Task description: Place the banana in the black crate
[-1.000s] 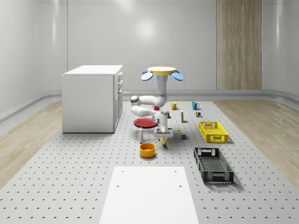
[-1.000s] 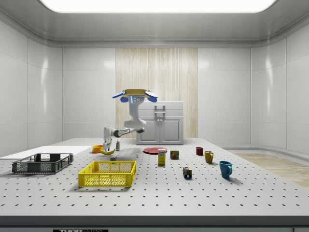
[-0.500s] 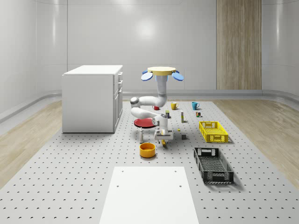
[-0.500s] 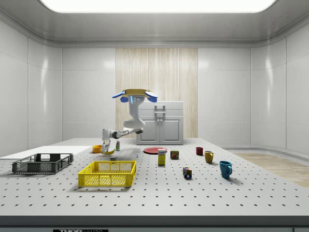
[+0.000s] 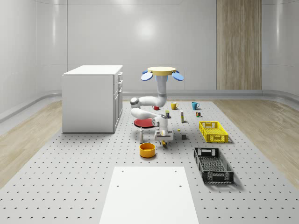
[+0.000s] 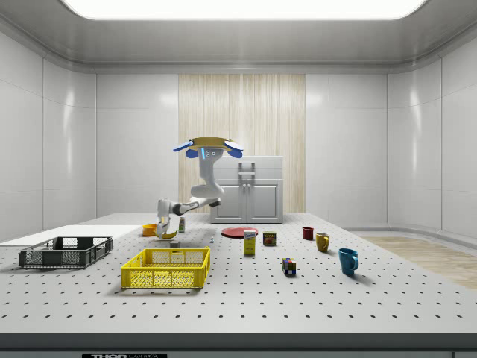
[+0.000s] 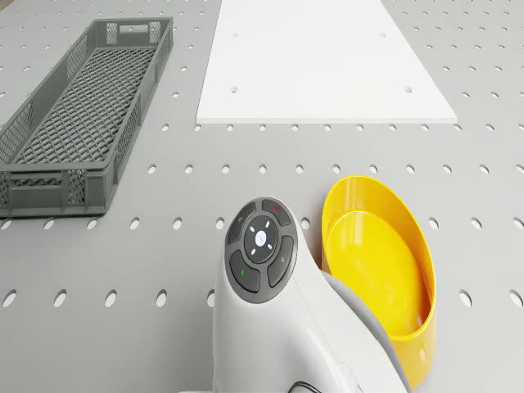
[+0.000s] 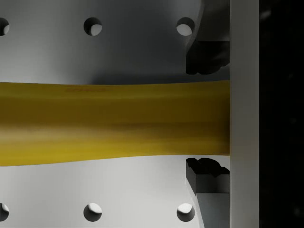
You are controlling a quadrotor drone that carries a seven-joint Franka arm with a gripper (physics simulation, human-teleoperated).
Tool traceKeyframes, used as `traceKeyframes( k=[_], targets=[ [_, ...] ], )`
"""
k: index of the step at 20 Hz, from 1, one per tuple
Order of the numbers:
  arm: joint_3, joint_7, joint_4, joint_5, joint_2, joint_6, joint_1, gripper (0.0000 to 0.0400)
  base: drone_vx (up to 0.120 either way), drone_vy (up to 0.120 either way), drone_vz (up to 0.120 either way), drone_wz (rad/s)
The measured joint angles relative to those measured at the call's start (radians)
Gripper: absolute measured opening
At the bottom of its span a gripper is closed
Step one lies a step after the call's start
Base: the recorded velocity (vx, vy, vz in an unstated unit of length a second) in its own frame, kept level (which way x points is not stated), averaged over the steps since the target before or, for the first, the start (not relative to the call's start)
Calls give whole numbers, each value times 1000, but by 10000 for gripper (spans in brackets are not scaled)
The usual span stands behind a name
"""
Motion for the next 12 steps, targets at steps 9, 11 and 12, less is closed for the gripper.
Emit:
traceKeyframes(
  k=[9, 11, 12],
  targets=[
    [9, -38, -5, 0, 9, -17, 7, 190, 0, 0, 0, 0],
    [25, -45, -14, 13, 11, -29, 12, 190, 0, 0, 0, 0],
    [35, -47, -18, 21, 12, -35, 15, 190, 0, 0, 0, 0]
  ],
)
